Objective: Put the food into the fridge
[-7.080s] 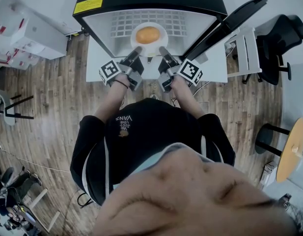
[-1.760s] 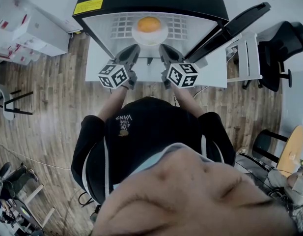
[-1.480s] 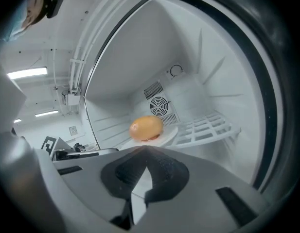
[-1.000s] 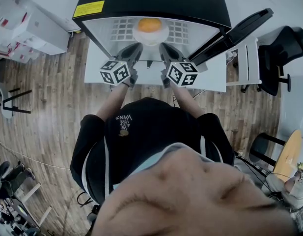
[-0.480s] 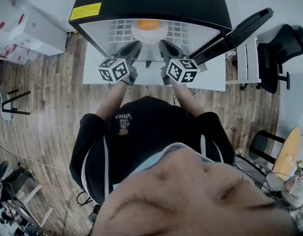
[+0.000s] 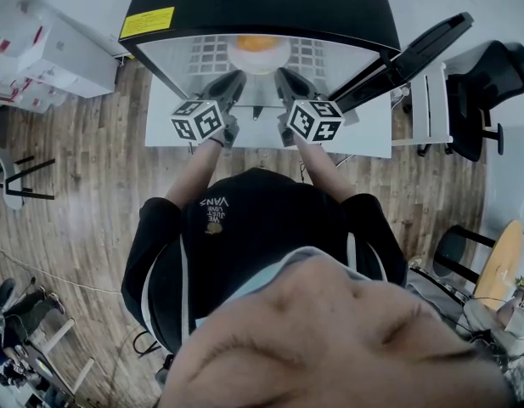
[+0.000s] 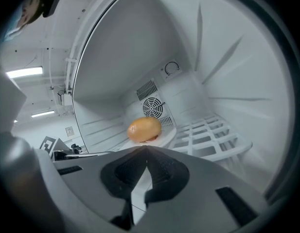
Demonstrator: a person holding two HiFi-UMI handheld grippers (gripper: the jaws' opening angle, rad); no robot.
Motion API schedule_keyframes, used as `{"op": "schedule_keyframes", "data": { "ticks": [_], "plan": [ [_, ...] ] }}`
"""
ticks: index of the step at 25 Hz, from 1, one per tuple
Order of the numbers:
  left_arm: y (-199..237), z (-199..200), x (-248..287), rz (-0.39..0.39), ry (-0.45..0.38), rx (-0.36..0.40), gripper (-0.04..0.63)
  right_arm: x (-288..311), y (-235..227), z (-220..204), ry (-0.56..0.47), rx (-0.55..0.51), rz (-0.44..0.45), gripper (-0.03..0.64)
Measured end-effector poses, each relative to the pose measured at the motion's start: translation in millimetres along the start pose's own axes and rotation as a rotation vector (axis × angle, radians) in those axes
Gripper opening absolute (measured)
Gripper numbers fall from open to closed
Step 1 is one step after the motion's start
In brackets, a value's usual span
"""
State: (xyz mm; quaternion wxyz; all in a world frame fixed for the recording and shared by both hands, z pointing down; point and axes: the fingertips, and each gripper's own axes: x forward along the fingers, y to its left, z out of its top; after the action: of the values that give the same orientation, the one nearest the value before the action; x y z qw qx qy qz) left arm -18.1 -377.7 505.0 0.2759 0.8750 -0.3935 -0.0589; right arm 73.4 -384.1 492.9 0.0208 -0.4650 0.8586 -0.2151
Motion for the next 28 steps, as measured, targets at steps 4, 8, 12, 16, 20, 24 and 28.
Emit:
{"op": "schedule_keyframes", "data": {
  "ticks": [4,8,12,16,20,24,28],
  "plan": [
    [-1.7,1.2,-3.0,-0.010,-0.011,-0.002,0.028,-2.7,-0.3,-0.4,-0.003,0.003,-0.004,0.012],
    [-3.6,4.9,-8.4,-0.017,-0.028,0.005,0.028,-6.7,0.9,1.4,-0.022,0.006,-0.006,0.012],
    [-7.7,8.7,-18.6,-0.009,-0.063,0.019,0.028,-12.9,4.9,0.3,-0.026,0.002,-0.011,0.012],
    [-10.8,6.5,-28.5,-0.009,-0.067,0.034,0.028,-19.5,9.4,-3.5,-0.028,-0.001,-0.024,0.012],
    [-15.6,1.8,-39.3,-0.019,-0.064,0.035,0.028,-28.0,16.8,-7.7,-0.033,0.006,-0.034,0.012],
    [-20.6,-5.1,-50.9,-0.037,-0.055,0.017,0.028,-36.1,27.0,-11.1,-0.041,0.006,-0.042,0.012],
    [-26.5,-8.1,-63.3,-0.049,-0.050,0.019,0.028,-45.4,35.9,-14.3,-0.048,0.004,-0.053,0.012]
  ]
}}
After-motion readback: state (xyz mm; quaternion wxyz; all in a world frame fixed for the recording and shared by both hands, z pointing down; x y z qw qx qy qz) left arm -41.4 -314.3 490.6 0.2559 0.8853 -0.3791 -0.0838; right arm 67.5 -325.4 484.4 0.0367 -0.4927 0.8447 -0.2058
